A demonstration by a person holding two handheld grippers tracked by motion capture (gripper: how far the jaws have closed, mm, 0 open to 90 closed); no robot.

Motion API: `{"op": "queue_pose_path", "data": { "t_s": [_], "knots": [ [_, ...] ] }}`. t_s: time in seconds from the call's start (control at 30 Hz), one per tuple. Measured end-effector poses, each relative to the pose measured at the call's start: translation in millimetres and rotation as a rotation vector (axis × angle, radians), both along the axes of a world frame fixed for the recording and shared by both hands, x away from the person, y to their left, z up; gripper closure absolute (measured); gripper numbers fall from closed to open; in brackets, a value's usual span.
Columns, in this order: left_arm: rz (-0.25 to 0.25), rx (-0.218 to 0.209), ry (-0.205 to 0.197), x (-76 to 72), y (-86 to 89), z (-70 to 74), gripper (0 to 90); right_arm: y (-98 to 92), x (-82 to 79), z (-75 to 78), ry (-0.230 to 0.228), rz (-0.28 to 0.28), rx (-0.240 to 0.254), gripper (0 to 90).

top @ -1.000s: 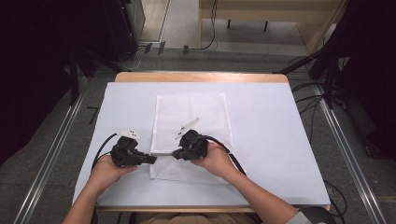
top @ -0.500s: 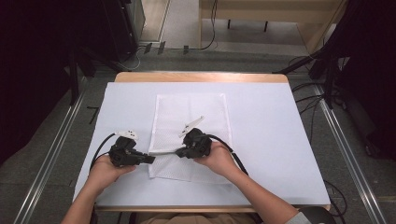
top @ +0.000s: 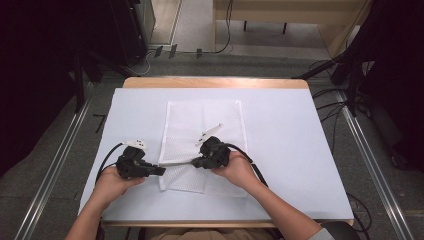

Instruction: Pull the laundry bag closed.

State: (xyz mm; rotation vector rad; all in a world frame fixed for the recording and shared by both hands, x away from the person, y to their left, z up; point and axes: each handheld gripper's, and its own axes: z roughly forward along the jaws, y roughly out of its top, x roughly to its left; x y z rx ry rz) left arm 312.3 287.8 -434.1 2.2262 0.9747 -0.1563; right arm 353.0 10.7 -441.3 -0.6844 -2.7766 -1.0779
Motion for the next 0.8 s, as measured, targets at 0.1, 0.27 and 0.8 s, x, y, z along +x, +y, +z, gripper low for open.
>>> {"op": "queue_pose_path", "data": {
  "t_s": [0.1,0.27,0.8],
  "knots": [
    [0.003,0.005,0.000,-0.1,0.9,-0.4,87.9,-1.5,0.0,-1.3,0.004,-0.008,-0.005,88.0],
    [0.003,0.004,0.003,-0.3,0.8,-0.4,87.9,-5.2,0.3,-1.5,0.010,-0.013,0.003,88.0],
    [0.002,0.016,0.007,-0.9,1.5,-1.2,87.8,-21.3,0.5,-2.1,0.016,-0.039,-0.011,88.0]
  ]
}}
